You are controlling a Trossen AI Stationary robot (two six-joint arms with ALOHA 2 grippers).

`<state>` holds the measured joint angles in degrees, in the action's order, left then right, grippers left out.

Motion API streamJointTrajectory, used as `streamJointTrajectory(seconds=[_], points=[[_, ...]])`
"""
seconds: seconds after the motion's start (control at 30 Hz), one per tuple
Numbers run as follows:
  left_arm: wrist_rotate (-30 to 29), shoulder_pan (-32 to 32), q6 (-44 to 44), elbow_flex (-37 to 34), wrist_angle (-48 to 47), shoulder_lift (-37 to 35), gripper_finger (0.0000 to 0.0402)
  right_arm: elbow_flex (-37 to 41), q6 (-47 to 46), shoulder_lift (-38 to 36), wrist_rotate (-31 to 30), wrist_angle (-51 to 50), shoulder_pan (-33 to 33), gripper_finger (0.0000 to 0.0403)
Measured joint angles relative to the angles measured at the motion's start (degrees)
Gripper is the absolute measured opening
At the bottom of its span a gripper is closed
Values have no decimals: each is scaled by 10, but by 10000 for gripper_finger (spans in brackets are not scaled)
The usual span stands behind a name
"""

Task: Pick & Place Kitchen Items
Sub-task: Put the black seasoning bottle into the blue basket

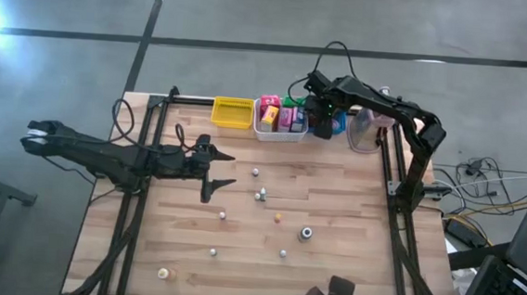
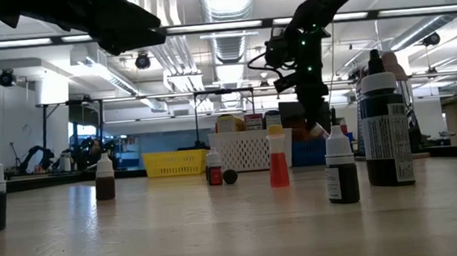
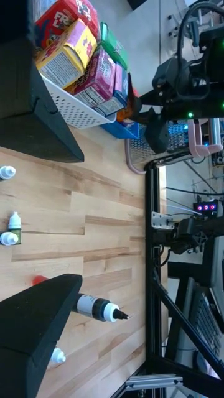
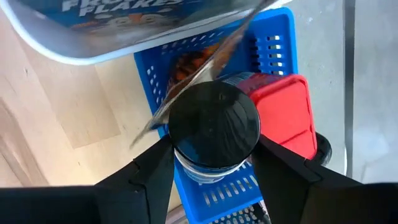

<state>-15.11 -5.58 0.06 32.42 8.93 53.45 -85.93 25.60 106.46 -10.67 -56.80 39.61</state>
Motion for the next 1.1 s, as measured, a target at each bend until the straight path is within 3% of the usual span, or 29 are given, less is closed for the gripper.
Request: streamJointTrajectory(seconds=[0.23,0.63,0.87,1.1], points=[[0,0,1,0,-1,0,312,7,-77,-22,3,0,15,181],[0,0,1,0,-5,0,312,82,-241,-56,2,16,60,109],[0,0,1,0,-11,0,312,111,-252,-83,0,29,66,63],[0,0,1,0,-9,0,312,88,-239,-124,5,34,63,39]])
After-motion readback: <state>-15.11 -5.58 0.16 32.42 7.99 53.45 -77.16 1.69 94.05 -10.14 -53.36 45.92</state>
